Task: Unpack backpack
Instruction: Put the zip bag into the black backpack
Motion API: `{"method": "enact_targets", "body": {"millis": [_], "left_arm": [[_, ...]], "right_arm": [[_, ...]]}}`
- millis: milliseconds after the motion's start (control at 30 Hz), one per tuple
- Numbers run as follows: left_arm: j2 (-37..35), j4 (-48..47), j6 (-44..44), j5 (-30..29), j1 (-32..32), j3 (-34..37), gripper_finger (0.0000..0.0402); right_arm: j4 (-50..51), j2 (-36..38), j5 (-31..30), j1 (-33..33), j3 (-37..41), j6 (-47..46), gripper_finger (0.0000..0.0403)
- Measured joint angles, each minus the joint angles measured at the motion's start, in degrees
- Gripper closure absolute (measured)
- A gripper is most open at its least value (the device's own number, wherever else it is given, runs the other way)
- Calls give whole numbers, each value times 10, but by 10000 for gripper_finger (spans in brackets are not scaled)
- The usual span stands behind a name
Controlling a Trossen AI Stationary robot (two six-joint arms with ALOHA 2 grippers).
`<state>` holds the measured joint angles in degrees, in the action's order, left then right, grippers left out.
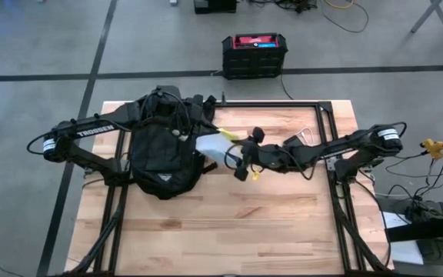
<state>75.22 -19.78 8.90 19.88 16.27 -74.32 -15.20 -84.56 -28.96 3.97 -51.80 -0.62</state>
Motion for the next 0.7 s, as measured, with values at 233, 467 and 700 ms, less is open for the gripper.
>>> {"method": "enact_targets", "body": {"millis": [233,467,700], "left_arm": [[-6,-15,11,1,0,0,401],[-6,-14,11,0,0,0,402],[-7,-8,3,1,-4,0,402]], "right_arm": [[31,32,9,19,-11,56,220],[133,77,-11,35,-49,37,208],[122,11,-37,17,-48,-1,144]]}}
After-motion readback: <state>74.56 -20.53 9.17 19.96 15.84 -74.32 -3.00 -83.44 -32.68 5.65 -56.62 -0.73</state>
